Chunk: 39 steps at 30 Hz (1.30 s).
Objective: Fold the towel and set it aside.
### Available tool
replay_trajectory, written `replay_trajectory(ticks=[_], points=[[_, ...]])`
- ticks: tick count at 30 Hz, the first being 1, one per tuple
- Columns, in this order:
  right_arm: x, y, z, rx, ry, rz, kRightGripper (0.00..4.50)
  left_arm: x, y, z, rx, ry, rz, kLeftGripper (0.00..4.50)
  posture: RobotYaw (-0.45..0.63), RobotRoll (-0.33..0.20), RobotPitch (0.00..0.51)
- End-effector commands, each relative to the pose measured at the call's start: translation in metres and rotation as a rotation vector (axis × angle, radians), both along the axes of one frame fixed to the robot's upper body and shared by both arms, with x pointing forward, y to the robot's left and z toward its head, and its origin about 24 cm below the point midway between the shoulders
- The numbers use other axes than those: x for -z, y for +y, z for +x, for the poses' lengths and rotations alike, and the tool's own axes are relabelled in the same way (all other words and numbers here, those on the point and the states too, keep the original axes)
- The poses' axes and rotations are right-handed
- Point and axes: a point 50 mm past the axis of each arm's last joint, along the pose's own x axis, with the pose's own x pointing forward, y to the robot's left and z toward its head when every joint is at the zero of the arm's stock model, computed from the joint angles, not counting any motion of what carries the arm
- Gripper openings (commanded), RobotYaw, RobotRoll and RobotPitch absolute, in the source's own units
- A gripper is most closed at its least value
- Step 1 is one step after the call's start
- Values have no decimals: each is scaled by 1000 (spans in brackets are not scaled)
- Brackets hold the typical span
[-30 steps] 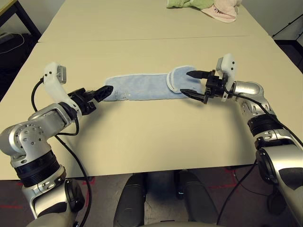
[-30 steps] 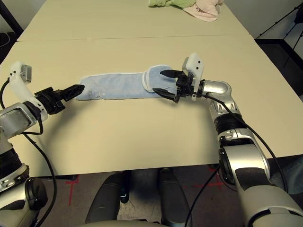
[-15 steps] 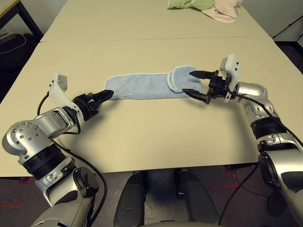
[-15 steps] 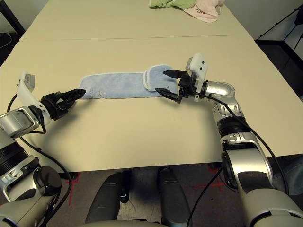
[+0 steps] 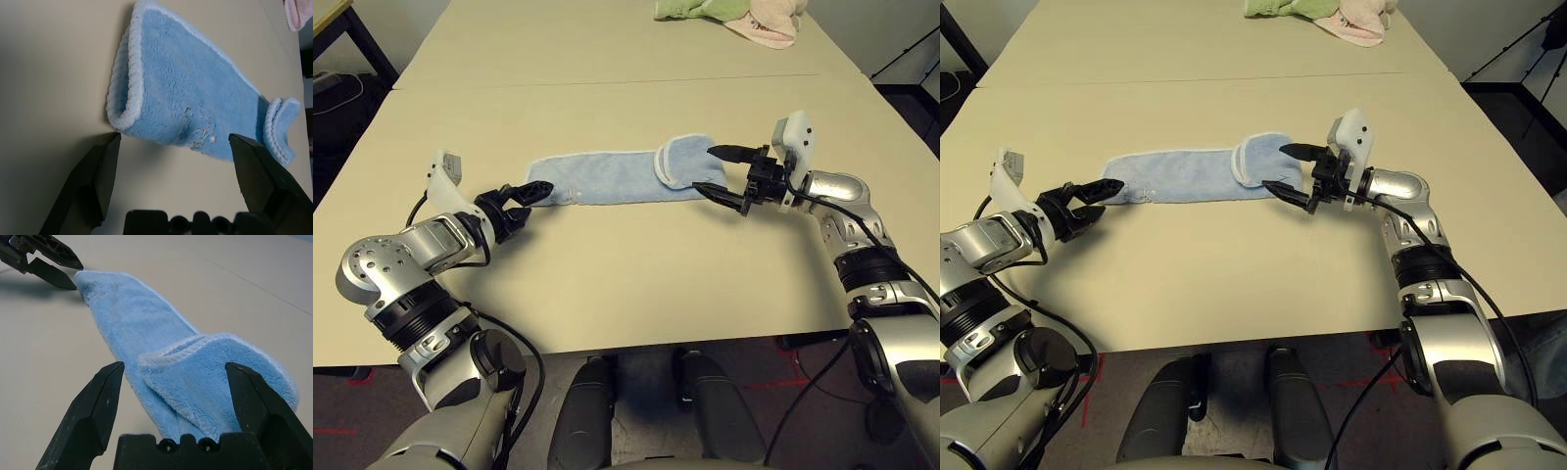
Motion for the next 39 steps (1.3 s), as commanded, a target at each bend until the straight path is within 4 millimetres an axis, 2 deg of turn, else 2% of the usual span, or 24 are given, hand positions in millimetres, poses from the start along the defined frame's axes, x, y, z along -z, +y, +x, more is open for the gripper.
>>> replay_trajectory(ticks=[1,17,27,39], points=[[-1,-2,-2,-1,-5,5,4458,5,3,1,-36,40,-5,4500,56,0,185],[-2,-1,-3,-2,-7,8,4458,0,-4,12,-19,-1,48,4500,46,0,196],[0,-3,-7,3,0,3,4458,-2,-10,18,-19,-2,-14,4500,31,0,203],[0,-4,-8,5,3,-1,4458,3,-12,8,22,44,-28,4500,36,0,215]])
